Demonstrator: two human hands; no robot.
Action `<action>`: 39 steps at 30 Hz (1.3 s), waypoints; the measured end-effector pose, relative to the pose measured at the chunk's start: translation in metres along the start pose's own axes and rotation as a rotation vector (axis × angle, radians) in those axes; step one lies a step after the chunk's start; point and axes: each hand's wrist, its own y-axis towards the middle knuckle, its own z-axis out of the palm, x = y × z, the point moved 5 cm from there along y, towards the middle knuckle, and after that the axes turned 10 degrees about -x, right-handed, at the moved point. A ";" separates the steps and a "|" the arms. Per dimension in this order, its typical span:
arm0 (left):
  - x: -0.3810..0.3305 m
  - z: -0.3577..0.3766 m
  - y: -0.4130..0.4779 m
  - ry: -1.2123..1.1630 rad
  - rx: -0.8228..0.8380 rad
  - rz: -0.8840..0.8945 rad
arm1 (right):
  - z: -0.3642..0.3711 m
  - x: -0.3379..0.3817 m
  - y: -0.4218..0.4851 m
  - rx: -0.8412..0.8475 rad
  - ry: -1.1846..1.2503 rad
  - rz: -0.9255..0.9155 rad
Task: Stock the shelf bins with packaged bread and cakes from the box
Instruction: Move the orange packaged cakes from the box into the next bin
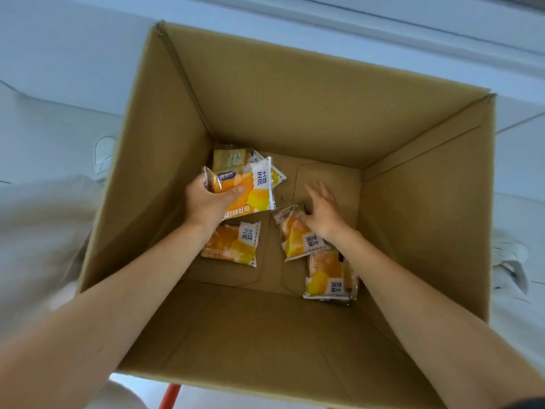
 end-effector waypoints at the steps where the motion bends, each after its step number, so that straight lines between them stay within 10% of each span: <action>1: 0.000 -0.002 0.002 -0.015 -0.017 0.004 | 0.007 -0.007 0.004 -0.016 0.018 0.132; 8: -0.002 -0.012 0.007 -0.020 -0.023 0.022 | 0.052 -0.024 0.002 0.196 0.099 0.406; 21: -0.099 0.028 -0.060 0.031 0.441 0.249 | -0.153 0.114 -0.053 -0.007 0.278 -0.420; 27: -0.165 0.015 -0.094 -0.127 0.482 0.191 | -0.239 0.110 -0.096 -0.343 0.285 -0.252; 31: -0.217 0.022 -0.134 -0.220 0.584 0.208 | -0.256 0.114 -0.115 -0.087 0.538 -0.137; 39: -0.342 0.046 -0.188 0.055 0.525 0.712 | -0.366 0.108 -0.126 -0.207 1.083 -0.139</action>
